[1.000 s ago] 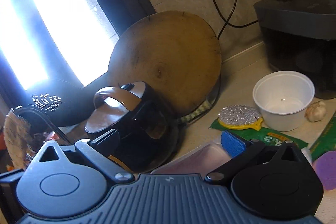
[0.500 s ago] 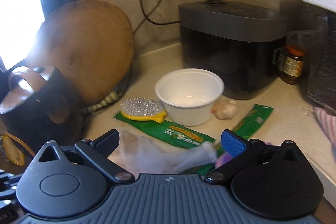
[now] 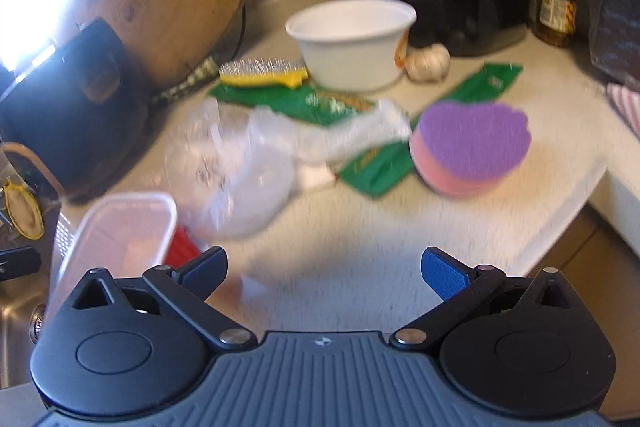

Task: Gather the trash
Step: 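Lift the white plastic tray off the counter with the left gripper, then grasp the clear plastic bag with the right gripper while the left gripper holds the tray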

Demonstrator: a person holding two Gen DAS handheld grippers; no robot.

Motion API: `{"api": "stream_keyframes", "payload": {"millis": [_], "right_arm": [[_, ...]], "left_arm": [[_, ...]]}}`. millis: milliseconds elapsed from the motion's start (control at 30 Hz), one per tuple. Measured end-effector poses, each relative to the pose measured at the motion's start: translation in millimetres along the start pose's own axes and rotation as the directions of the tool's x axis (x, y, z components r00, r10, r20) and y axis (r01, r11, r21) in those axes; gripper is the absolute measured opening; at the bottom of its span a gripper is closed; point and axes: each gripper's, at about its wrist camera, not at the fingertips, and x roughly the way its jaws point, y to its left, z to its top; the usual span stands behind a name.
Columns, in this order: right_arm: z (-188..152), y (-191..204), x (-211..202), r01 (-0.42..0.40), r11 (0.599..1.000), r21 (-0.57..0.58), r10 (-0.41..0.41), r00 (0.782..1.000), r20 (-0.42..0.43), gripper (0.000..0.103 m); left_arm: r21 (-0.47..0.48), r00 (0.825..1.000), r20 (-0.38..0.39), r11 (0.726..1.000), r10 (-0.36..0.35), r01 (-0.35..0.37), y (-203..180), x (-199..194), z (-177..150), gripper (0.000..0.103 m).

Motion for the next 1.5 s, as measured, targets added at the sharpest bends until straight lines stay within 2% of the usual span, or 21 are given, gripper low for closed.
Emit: {"api": "stream_keyframes", "payload": {"millis": [100, 300, 433, 567, 700, 733, 833, 967, 1000, 1067, 1133, 1200, 1333, 1500], "right_arm": [[-8, 3, 5, -0.001, 1.0, 0.006, 0.001, 1.0, -0.014, 0.103], [-9, 0, 13, -0.057, 0.996, 0.061, 0.061, 0.996, -0.059, 0.103], [-10, 8, 16, -0.049, 0.999, -0.011, 0.048, 0.995, -0.082, 0.103], [-14, 17, 19, -0.007, 0.996, -0.089, -0.001, 0.996, -0.084, 0.103], [-19, 24, 23, 0.127, 0.986, -0.109, -0.135, 0.988, -0.068, 0.103], [-21, 24, 23, 0.141, 0.984, -0.105, -0.148, 0.987, -0.06, 0.103], [-19, 23, 23, 0.14, 0.984, -0.107, -0.148, 0.987, -0.07, 0.103], [-12, 24, 23, 0.073, 0.981, -0.178, -0.093, 0.99, -0.11, 0.103], [-9, 25, 20, 0.053, 0.982, -0.183, -0.073, 0.992, -0.102, 0.101], [0, 31, 7, 0.042, 0.984, -0.175, -0.045, 0.999, -0.013, 0.101], [11, 39, -6, 0.035, 0.985, -0.17, -0.02, 0.996, 0.092, 0.101], [25, 46, -11, 0.011, 0.987, -0.16, 0.015, 0.988, 0.157, 0.102], [48, 61, 7, -0.05, 0.984, -0.17, 0.078, 0.983, 0.166, 0.102], [64, 81, 45, -0.014, 0.979, -0.203, 0.045, 0.988, 0.148, 0.1]], "left_arm": [[-0.015, 0.999, -0.044, 1.0, 0.001, -0.001, 2, 17, -4, 0.018], [-0.052, 0.998, -0.064, 0.999, -0.009, 0.006, 6, 36, -9, 0.019], [-0.066, 0.997, -0.074, 0.998, -0.027, 0.022, 11, 42, -14, 0.017], [-0.127, 0.996, -0.061, 0.991, -0.058, 0.05, 18, 38, -22, 0.015], [-0.164, 0.999, -0.025, 0.986, -0.038, 0.033, 24, 33, -24, 0.013], [-0.175, 0.999, -0.016, 0.984, -0.035, 0.032, 26, 31, -25, 0.013], [-0.2, 1.0, 0.011, 0.98, 0.011, -0.009, 32, 27, -25, 0.013], [-0.234, 0.998, 0.033, 0.971, 0.058, -0.049, 40, 20, -25, 0.013], [-0.237, 0.997, 0.032, 0.97, 0.069, -0.059, 41, 19, -26, 0.013], [-0.237, 0.997, 0.029, 0.969, 0.078, -0.068, 42, 17, -26, 0.013], [-0.233, 0.997, 0.024, 0.97, 0.075, -0.067, 43, 16, -28, 0.013], [-0.239, 0.998, 0.022, 0.97, 0.059, -0.052, 44, 13, -31, 0.014], [-0.246, 0.998, 0.022, 0.968, 0.056, -0.049, 43, 6, -40, 0.014], [-0.25, 0.998, 0.019, 0.967, 0.057, -0.05, 44, -1, -45, 0.015]]}}
